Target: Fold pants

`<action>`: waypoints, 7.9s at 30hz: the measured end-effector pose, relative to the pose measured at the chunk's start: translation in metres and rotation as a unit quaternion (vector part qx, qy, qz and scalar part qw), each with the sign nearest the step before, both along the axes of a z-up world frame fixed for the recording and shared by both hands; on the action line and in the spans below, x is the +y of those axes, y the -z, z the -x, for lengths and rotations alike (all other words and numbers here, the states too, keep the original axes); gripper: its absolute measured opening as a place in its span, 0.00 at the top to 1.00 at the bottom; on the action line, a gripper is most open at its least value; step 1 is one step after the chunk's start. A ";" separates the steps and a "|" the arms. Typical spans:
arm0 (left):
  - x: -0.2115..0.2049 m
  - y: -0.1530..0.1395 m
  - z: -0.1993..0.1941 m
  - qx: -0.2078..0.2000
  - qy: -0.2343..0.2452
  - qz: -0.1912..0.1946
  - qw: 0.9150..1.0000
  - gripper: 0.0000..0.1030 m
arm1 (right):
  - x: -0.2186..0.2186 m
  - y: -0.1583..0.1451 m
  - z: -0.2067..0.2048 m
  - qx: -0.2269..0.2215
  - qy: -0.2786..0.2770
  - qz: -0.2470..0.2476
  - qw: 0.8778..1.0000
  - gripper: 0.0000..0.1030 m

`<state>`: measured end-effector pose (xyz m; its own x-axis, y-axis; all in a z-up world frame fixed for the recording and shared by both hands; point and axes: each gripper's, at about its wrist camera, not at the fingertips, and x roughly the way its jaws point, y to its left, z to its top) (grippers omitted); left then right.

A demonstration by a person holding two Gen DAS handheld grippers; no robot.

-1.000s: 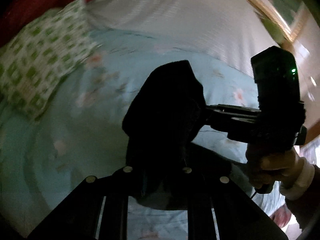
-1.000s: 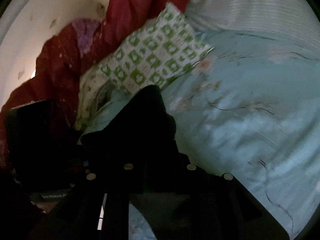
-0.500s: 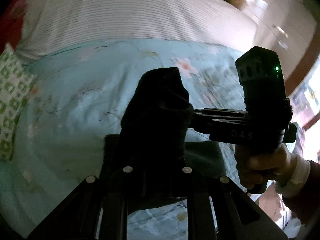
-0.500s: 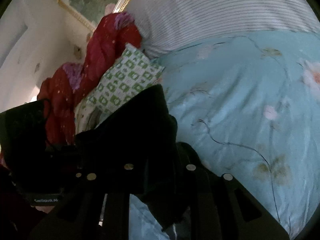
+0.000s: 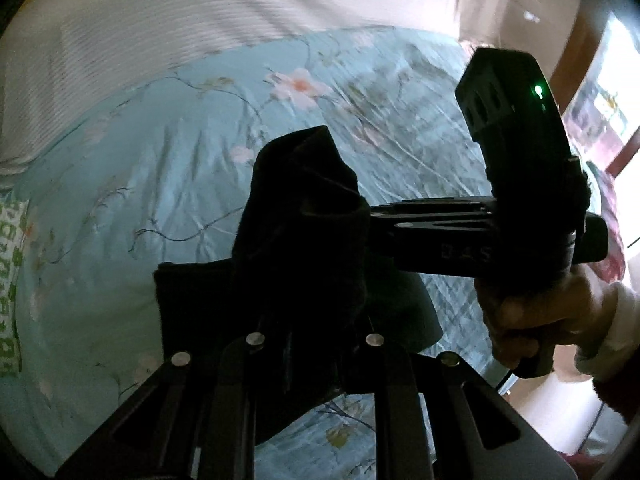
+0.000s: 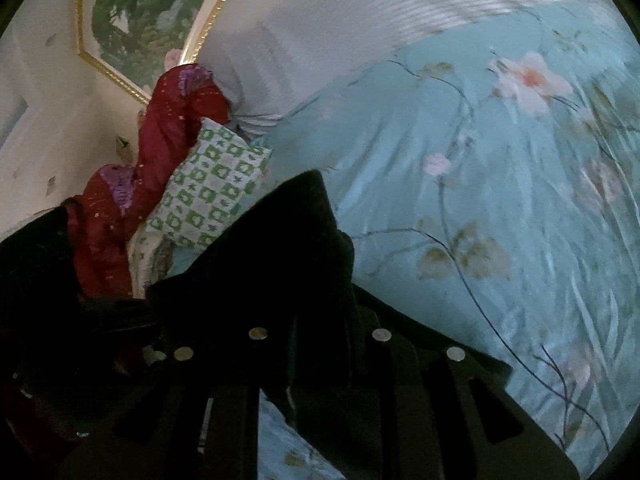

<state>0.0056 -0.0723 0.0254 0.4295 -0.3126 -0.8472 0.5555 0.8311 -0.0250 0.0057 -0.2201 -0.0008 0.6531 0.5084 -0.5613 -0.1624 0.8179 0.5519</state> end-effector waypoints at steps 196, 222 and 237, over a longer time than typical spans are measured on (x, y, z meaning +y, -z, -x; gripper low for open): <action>0.218 0.052 -0.091 0.013 -0.276 0.054 0.960 0.24 | 0.055 0.005 -0.071 0.066 0.122 0.138 0.981 0.37; 0.208 0.054 -0.024 -0.026 -0.291 0.021 0.956 0.23 | 0.103 0.003 0.009 -0.007 0.081 0.266 0.961 0.14; 0.200 0.055 -0.004 -0.067 -0.284 -0.005 0.957 0.22 | 0.124 0.012 0.018 -0.032 0.068 0.310 0.948 0.11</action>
<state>0.0096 0.1274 -0.0300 0.6322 0.0115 -0.7748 0.0122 0.9996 0.0248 -0.0122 -0.0959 -0.0132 0.7322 0.0017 -0.6811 -0.0485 0.9976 -0.0497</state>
